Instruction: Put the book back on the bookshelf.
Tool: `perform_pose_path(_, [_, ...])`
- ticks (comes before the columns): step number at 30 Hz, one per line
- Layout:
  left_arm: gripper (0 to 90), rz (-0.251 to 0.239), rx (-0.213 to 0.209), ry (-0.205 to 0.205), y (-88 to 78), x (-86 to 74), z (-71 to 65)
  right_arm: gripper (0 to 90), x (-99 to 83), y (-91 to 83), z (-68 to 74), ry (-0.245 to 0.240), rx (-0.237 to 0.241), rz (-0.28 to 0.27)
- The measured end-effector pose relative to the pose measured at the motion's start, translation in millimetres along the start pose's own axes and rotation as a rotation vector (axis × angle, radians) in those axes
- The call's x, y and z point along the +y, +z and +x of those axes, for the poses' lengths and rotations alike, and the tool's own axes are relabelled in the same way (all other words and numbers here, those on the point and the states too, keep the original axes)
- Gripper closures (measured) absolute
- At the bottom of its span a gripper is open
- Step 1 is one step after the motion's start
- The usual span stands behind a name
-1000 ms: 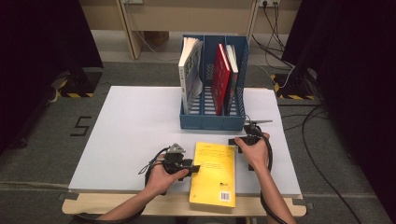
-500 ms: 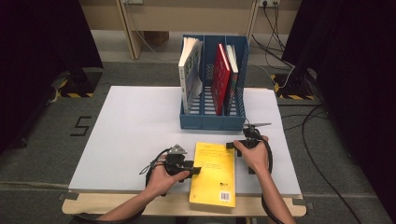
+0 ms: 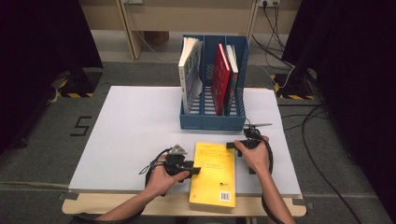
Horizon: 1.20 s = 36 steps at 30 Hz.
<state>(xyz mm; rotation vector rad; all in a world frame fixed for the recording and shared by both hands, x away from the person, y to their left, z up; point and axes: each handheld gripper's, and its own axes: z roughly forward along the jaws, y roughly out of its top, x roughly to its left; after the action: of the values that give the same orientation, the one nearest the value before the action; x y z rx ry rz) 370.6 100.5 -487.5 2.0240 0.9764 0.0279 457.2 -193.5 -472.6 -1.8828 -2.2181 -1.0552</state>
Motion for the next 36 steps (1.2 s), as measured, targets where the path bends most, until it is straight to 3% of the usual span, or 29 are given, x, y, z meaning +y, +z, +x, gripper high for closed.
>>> perform_pose_path(13, [53.0, 0.002, 0.007, 0.005, -0.8, -1.7, -2.7, 53.1, 0.9, 1.4, 3.0, -0.015, -0.016, -0.001])
perform_pose_path(22, [52.2, 0.005, -0.005, -0.021, -0.5, -3.5, -1.9, 51.5, 1.5, 2.1, 4.3, -0.023, -0.016, 0.01])
perform_pose_path(27, [52.2, 0.0, -0.014, -0.037, 0.2, -4.3, -0.1, 52.6, 0.5, 1.7, 2.0, 0.002, 0.001, 0.006])
perform_pose_path(36, [52.6, -0.016, -0.003, -0.057, 0.5, -6.2, -1.8, 53.1, 0.8, 1.1, 4.2, 0.036, -0.018, 0.008])
